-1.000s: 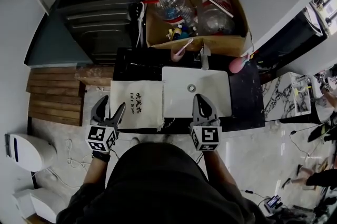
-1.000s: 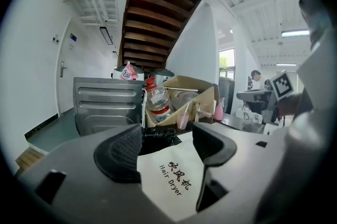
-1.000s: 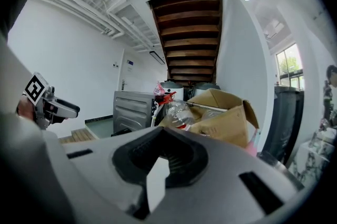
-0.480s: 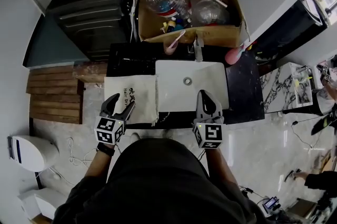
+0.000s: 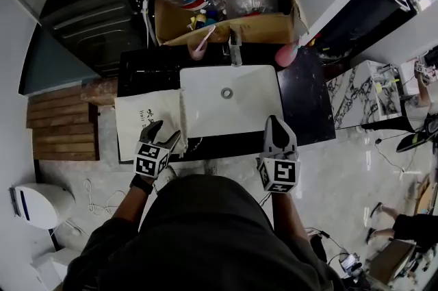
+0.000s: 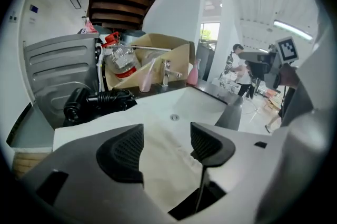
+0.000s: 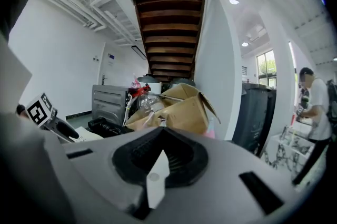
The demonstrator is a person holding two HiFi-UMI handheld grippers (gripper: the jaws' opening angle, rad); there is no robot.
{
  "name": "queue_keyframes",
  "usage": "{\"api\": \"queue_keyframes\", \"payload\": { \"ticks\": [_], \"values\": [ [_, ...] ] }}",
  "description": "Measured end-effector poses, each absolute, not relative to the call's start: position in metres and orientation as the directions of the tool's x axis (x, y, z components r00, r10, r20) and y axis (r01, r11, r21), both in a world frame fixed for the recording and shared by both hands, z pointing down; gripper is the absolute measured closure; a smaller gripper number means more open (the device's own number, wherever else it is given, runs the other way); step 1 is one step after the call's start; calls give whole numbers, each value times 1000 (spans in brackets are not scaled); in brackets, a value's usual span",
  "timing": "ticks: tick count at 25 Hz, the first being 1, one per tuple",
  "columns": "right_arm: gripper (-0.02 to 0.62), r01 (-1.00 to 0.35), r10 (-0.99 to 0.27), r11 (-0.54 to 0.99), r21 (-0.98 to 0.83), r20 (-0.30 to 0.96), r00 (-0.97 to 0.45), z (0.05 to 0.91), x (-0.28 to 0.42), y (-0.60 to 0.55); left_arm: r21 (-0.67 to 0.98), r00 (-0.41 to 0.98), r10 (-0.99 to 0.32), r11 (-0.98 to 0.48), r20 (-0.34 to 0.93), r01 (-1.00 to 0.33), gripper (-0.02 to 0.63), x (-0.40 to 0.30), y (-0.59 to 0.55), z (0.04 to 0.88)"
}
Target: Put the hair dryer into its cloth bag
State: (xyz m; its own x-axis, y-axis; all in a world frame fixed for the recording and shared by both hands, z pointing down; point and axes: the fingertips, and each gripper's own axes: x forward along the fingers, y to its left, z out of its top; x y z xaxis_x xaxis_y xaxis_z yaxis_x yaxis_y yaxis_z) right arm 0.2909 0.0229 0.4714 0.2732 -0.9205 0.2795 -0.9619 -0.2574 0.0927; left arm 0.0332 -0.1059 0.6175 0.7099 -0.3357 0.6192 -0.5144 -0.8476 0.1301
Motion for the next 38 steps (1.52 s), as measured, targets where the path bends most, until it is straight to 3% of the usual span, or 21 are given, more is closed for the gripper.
{"api": "queue_keyframes", "payload": {
  "ticks": [10,14,17,38],
  "values": [
    [594,-935,-881,-338,108,314,355,480,334,67,64,570,-319,-832,757,-551,340,42,-93,685],
    [594,-933,-888,-340,120,284,361,474,342,66,39,521,-356,-797,776,-602,501,34,-99,696],
    [594,-936,-892,-330,124,284,352,473,342,63,46,511,-366,-778,777,-627,564,28,-101,699],
    [594,-979,-944,-180,95,264,199,468,294,13,140,603,-568,-652,560,-745,572,-13,-135,583]
  ]
}}
